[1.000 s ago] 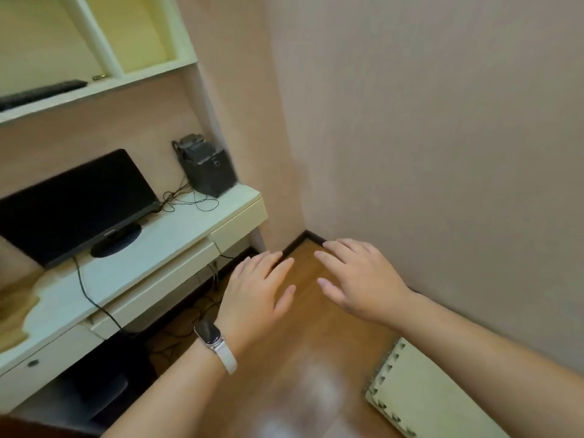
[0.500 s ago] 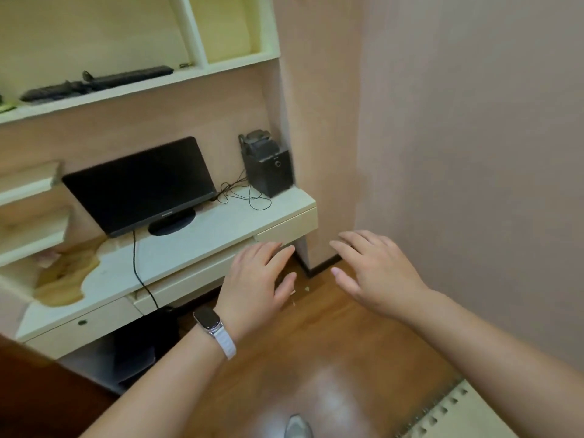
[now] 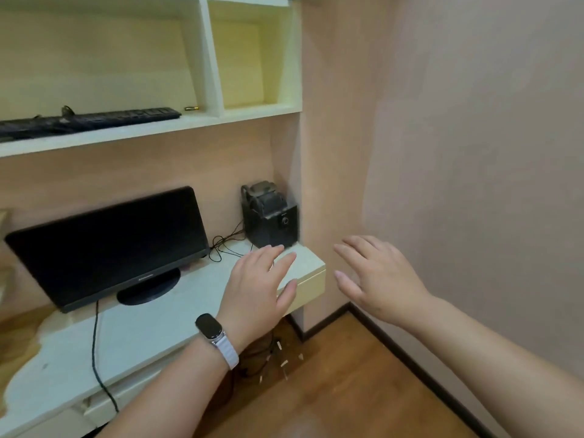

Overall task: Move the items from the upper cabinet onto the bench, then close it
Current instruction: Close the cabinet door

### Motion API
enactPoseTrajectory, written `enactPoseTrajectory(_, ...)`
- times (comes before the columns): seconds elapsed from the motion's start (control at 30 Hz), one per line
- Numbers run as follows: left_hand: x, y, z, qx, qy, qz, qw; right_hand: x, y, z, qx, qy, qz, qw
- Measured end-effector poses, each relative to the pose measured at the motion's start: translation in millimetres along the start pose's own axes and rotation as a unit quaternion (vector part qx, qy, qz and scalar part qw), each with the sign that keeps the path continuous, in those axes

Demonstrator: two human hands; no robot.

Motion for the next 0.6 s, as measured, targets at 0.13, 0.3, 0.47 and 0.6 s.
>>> enactPoseTrajectory(0.13,-40,5,27,0.007,-0.004,-0.041,0.999,-45,3,-2,0.010,-0.005,-0.016,1.000)
enactPoseTrajectory(0.3,-84,7,49,0.013,-0.011,-0.077,0.997,-93,9,-9,0.024,0.012,-0.037,0.999)
enactPoseTrajectory(0.47,-132,8,64,-0.004,-0.010,-0.108,0.994,-140,11,-30,0.006,0.026,-0.071,0.997)
enactPoseTrajectory(0.6,-174,1,77,-0.040,-0.009,-0.115,0.992,-184,11,-57,-0.017,0.040,-0.114,0.993)
Point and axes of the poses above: each hand's wrist, its own x-axis away from the middle knuckle, its own y-axis out of the back of the hand, z = x × y, the point moved 7 cm from there along -x, towards the middle knuckle, and after that the axes turned 12 degrees about -x, right-handed, at the moved point
